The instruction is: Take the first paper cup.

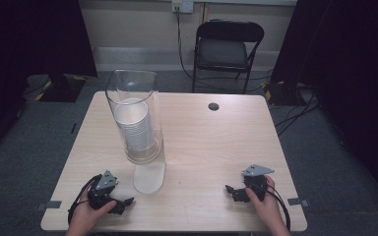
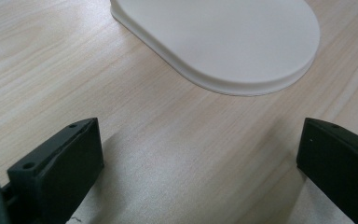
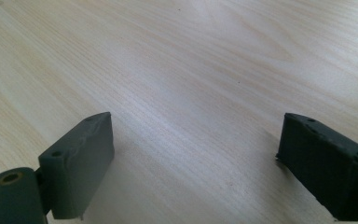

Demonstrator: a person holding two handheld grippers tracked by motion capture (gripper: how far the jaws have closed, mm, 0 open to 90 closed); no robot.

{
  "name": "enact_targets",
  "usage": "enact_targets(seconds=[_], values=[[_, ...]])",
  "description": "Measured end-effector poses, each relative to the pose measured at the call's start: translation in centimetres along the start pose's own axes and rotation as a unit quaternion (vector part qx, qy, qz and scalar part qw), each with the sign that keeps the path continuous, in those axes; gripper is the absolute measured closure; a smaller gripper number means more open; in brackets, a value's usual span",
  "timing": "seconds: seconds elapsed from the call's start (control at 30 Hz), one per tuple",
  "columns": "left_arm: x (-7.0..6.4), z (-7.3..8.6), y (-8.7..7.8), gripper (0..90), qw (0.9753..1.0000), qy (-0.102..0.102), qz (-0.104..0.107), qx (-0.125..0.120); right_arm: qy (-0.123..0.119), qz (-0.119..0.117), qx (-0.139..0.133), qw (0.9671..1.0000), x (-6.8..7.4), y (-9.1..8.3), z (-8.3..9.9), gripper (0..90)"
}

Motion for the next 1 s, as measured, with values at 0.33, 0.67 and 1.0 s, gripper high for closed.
enact_targets(seconds=[0.33, 0.67, 1.0], values=[[-0.1, -0.1, -0.2, 7.3, 0.9999, -0.001, -0.001, -0.014, -0.001, -0.001, -0.001, 1.0, 0.0, 0.0, 0.0, 9.6], [-1.4, -1.5, -1.3, 17.7, 0.9993, 0.009, 0.01, -0.036, -0.004, -0.002, 0.002, 1.0, -0.1, 0.1, 0.0, 8.6], [-2.3, -4.4, -2.5, 16.0, 0.9943, -0.028, 0.018, -0.101, -0.004, -0.003, 0.002, 1.0, -0.1, 0.1, 0.0, 8.4]])
Point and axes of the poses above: each handheld gripper's, and its own axes: y roughly forward along the jaws, z roughly out of its underside, x roughly to its left, the point moved 8 cm from there along y, roughly forward along the jaws, and after that the axes turned 7 degrees about z, right-handed, at the moved point
